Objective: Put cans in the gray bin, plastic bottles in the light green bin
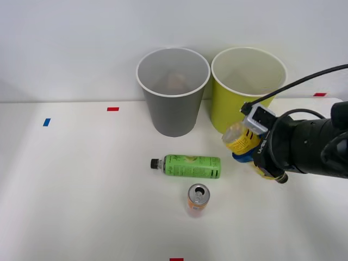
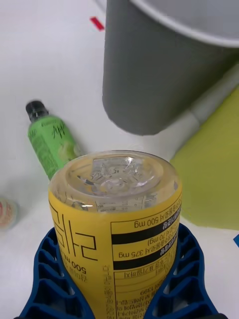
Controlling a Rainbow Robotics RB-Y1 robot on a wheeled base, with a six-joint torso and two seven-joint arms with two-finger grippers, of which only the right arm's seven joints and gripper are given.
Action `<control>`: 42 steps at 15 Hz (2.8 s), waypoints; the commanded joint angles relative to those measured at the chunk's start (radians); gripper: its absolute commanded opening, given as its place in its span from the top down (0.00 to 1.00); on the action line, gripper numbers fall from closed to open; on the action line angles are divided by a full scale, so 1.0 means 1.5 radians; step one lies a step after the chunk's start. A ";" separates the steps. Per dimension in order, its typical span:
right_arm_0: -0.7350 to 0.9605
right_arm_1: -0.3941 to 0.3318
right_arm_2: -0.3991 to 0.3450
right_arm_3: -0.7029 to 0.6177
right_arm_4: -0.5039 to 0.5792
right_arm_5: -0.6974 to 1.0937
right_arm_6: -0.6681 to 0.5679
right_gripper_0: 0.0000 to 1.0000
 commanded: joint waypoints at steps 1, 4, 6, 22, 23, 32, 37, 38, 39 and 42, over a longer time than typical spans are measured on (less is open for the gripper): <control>-0.001 0.030 -0.068 -0.032 -0.050 -0.007 -0.059 1.00; -0.003 0.057 -0.124 -0.055 -0.096 -0.038 -0.116 1.00; -0.015 0.069 -0.148 -0.059 -0.125 -0.066 -0.149 1.00; -0.255 0.122 -0.118 0.287 0.071 -0.366 -0.188 1.00; -0.266 0.125 -0.114 0.302 0.087 -0.366 -0.186 1.00; -0.312 0.161 -0.099 0.390 0.131 -0.384 -0.146 1.00; -0.310 0.156 -0.093 0.392 0.139 -0.383 -0.140 0.00; -0.308 0.154 -0.089 0.391 0.139 -0.384 -0.139 0.00; -0.303 0.152 -0.088 0.390 0.131 -0.384 -0.136 0.00; -0.238 0.153 -0.088 0.326 0.130 -0.394 -0.121 0.00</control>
